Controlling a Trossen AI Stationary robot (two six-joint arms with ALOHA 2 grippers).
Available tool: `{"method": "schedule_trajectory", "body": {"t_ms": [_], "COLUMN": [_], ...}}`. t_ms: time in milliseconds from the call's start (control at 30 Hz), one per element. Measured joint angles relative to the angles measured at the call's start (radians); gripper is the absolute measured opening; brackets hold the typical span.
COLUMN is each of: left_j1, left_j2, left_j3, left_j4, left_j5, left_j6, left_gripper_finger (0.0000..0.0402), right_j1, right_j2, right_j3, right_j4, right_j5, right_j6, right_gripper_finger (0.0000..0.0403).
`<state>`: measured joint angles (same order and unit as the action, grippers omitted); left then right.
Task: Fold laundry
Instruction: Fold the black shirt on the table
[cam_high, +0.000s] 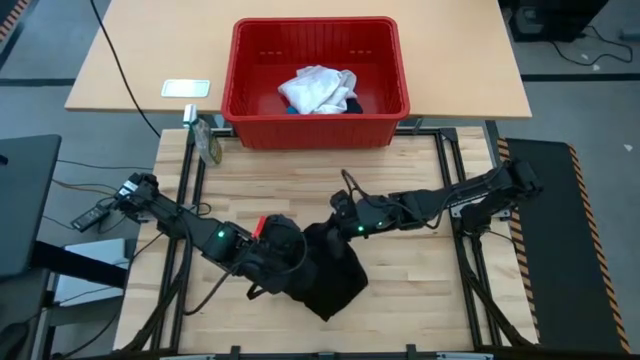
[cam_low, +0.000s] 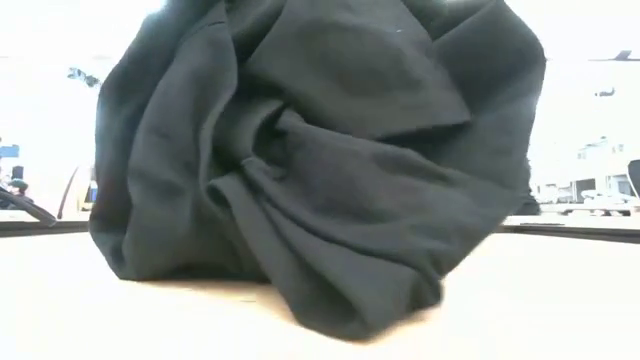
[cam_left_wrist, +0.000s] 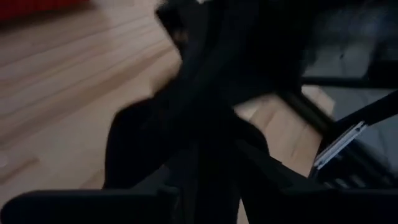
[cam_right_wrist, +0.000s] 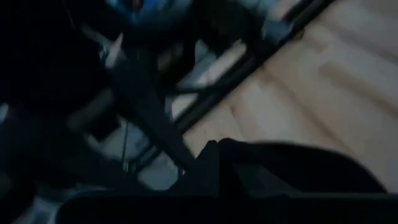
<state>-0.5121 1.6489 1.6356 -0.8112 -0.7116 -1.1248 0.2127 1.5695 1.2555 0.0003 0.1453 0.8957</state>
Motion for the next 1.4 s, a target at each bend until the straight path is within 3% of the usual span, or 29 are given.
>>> {"method": "schedule_trajectory", "body": {"t_ms": [233, 633, 800, 967, 1200, 1400], "left_j1": [0.021, 0.048, 0.055, 0.035, -0.018, -0.038], "left_j2": [0.002, 0.002, 0.002, -0.019, -0.089, -0.101], "left_j3": [-0.001, -0.001, -0.001, -0.001, -0.001, -0.001], "left_j4": [-0.112, -0.130, -0.167, -0.167, -0.167, -0.164], "left_j5": [0.000, -0.013, -0.013, -0.009, -0.006, -0.002], "left_j6": [-0.010, -0.034, -0.009, -0.008, 0.039, 0.151], "left_gripper_finger": [0.0105, 0.0102, 0.0055, 0.0006, 0.0041, 0.0098], "right_j1": [-0.005, -0.038, -0.040, -0.042, -0.067, -0.086], "right_j2": [-0.001, -0.002, -0.002, -0.002, -0.002, -0.002], "right_j3": [0.000, 0.001, 0.001, 0.001, 0.001, 0.001], "right_j4": [0.157, 0.141, 0.137, 0.141, 0.154, 0.185], "right_j5": [0.056, 0.033, -0.033, -0.096, -0.286, -0.418], "right_j6": [0.055, 0.072, 0.000, -0.228, -0.418, -0.460], "right_gripper_finger": [0.0011, 0.0012, 0.0013, 0.0013, 0.0011, 0.0011]}}
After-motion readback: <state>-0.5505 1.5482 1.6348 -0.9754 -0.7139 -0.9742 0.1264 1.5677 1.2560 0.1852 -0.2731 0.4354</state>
